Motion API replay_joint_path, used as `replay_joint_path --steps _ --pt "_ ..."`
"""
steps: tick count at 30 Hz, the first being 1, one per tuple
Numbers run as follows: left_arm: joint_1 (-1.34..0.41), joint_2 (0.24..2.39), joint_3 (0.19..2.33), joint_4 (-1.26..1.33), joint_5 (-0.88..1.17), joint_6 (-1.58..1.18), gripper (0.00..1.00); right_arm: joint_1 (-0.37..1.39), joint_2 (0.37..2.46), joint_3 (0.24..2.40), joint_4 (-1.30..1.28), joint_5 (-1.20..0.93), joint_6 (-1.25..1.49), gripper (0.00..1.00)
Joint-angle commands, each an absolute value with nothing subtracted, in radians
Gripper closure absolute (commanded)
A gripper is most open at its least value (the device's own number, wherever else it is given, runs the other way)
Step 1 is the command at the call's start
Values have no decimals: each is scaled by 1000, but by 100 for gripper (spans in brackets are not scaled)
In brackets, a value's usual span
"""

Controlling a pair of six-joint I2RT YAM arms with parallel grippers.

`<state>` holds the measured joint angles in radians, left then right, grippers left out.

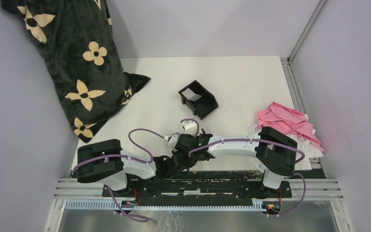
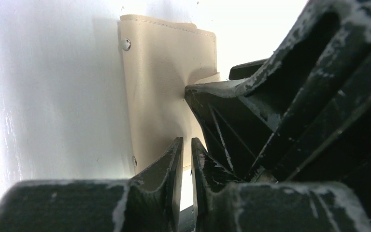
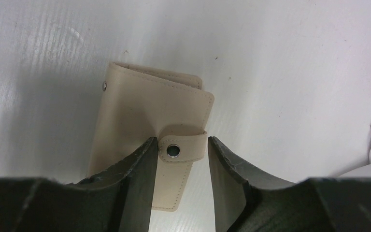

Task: Put the credit cards into the card holder
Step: Close the card holder at the center of the board.

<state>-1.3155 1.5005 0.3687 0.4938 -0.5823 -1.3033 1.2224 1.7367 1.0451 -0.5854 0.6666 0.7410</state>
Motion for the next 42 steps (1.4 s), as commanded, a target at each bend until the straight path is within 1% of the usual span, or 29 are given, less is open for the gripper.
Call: replay_joint_path --steps 1,13,17,23,30,38,42 --pt "-1312 1510 372 387 -504 -1307 80 1323 1755 1094 -538 662 749 51" --pt "-1311 1498 360 407 -523 -1299 80 1332 1767 1102 -534 644 756 52" --pt "-1311 1475 293 513 -538 -1320 80 1334 1770 1104 -532 642 762 52" --pt "-1312 1432 230 597 -554 -1322 80 1335 1771 1107 -538 646 775 52" --pt "-1312 1420 213 626 -549 -1316 79 1343 1789 1116 -564 648 792 53" --pt "-1312 1403 195 641 -555 -1312 78 1368 1818 1152 -639 689 828 56" --pt "-1312 1379 190 641 -559 -1304 75 1374 1833 1159 -667 707 846 57"
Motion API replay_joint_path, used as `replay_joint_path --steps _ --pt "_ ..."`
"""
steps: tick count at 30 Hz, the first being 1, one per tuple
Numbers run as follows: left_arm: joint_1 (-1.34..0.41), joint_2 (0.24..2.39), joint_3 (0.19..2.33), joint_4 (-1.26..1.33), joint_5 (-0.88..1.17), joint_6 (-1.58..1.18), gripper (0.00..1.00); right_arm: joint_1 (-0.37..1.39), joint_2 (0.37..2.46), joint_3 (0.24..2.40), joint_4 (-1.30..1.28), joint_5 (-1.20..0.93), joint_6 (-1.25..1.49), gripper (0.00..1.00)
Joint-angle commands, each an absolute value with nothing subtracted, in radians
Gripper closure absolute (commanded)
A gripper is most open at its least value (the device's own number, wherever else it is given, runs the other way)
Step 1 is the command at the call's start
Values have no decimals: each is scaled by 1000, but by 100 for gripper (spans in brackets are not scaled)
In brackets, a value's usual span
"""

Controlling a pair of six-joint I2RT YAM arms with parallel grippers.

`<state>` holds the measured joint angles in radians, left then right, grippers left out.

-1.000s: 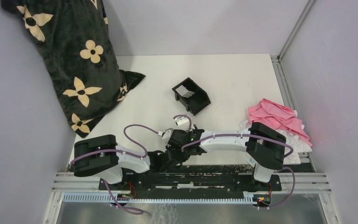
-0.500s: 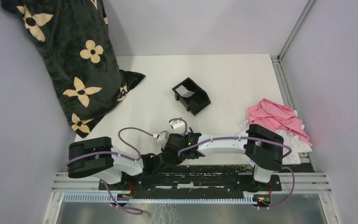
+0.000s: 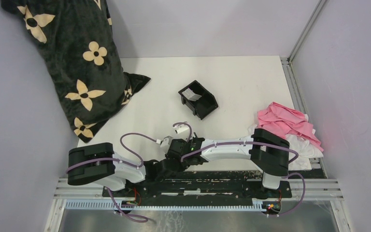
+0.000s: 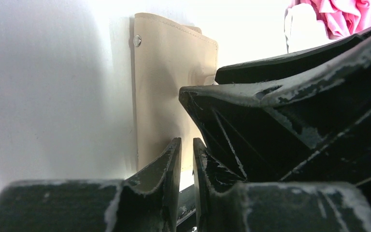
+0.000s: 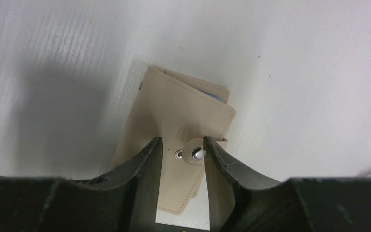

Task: Put the credit cards into the card holder
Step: Close the card holder at the center of the board.

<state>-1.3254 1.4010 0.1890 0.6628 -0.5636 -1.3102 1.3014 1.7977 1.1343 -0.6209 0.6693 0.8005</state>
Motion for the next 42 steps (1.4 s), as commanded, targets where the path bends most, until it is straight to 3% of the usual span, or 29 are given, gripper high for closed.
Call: replay_joint_path --steps 1,7,28,42 --pt "-1312 1369 190 639 -561 -1297 74 1376 1832 1159 -669 708 849 57" --pt "-1312 1290 237 562 -568 -1228 66 1382 1829 1159 -676 718 852 56" --pt "-1315 1047 151 468 -620 -1194 61 1385 1827 1176 -679 721 839 55" --pt "-1315 1112 95 489 -644 -1171 61 1393 1818 1194 -704 735 851 54"
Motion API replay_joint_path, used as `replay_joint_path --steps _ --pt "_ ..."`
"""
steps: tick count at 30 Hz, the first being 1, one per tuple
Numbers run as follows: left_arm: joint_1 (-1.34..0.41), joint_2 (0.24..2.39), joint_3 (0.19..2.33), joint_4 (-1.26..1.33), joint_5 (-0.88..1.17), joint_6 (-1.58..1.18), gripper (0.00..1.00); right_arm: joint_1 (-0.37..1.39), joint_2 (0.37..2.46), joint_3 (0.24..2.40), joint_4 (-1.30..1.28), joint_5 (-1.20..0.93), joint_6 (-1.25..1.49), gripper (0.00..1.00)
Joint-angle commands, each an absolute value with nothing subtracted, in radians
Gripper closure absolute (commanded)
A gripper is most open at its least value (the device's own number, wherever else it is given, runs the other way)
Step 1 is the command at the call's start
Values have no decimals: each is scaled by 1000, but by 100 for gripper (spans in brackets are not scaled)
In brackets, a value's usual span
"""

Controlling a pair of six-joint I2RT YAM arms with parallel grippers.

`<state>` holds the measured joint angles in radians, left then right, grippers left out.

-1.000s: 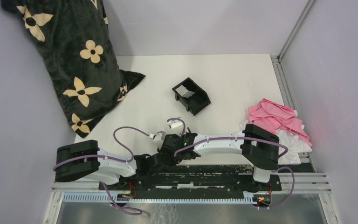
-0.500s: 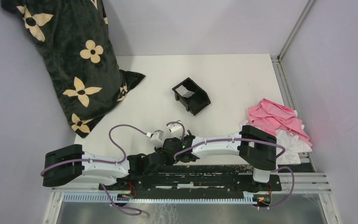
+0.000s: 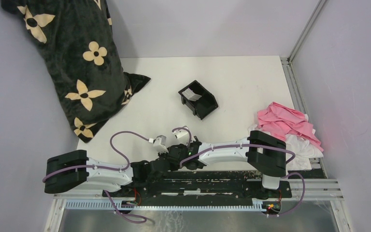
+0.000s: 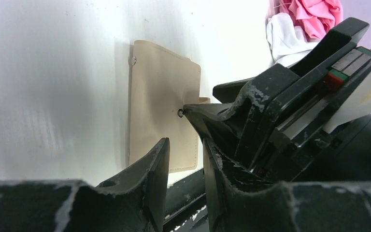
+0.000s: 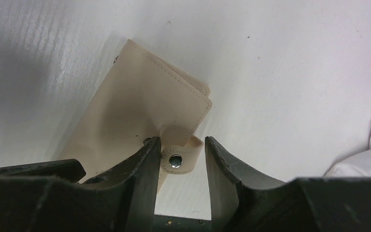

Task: Put the credit cards into the card holder
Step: Close the card holder at the center of the board.

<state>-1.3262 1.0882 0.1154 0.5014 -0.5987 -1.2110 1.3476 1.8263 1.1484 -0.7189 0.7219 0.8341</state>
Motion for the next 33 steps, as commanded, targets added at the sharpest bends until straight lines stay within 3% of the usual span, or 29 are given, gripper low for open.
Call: replay_joint_path --steps 1,12,33 --pt "-1315 1107 90 483 -646 -1174 61 1393 1817 1196 -704 736 849 54" --pt "-1315 956 84 272 -711 -1167 61 1393 1808 1194 -699 750 838 54" --pt "-1315 1304 140 528 -588 -1121 61 1370 1802 1193 -672 759 815 53"
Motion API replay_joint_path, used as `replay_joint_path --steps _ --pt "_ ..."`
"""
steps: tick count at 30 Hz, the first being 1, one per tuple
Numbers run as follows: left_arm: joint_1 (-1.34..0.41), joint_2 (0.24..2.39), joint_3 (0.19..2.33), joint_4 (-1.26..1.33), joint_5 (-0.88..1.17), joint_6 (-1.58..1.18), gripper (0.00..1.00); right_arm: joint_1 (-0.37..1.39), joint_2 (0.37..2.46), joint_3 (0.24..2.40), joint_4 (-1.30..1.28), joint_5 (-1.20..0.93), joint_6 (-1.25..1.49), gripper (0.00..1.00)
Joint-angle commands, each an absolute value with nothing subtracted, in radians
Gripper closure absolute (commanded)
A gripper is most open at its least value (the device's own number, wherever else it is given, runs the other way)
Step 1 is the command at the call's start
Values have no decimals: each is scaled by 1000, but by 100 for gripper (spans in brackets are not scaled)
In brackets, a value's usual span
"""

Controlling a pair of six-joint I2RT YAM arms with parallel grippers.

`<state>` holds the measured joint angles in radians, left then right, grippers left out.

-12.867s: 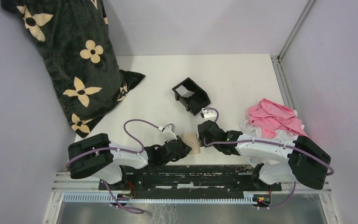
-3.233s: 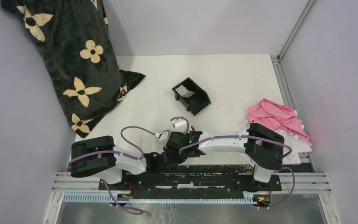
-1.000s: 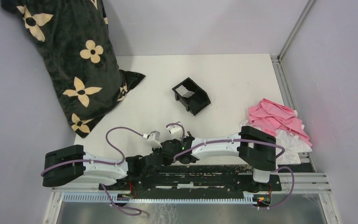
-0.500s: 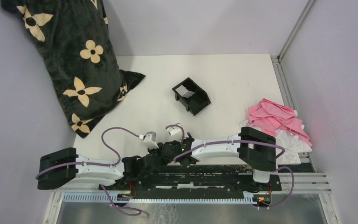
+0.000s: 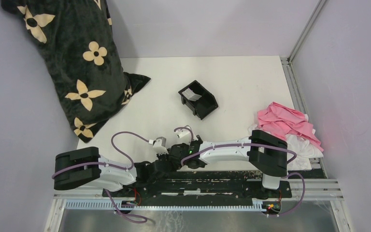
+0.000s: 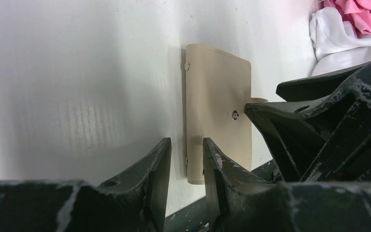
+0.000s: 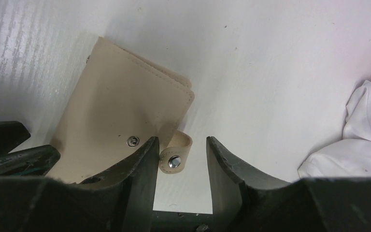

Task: Put the credit cards into the card holder
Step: Close the card holder at the center of the board.

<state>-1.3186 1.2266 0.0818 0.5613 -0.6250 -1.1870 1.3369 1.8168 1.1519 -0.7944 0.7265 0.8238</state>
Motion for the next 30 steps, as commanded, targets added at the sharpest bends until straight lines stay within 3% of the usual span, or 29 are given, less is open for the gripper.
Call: replay_joint_path --steps 1,18,30 --pt "-1315 1318 144 538 -582 -1120 61 1365 1801 1189 -667 756 813 53" --pt "-1316 1434 218 575 -527 -1120 65 1353 1764 1175 -643 756 786 53" --pt "-1320 1435 231 527 -551 -1141 67 1363 1756 1193 -633 746 773 59"
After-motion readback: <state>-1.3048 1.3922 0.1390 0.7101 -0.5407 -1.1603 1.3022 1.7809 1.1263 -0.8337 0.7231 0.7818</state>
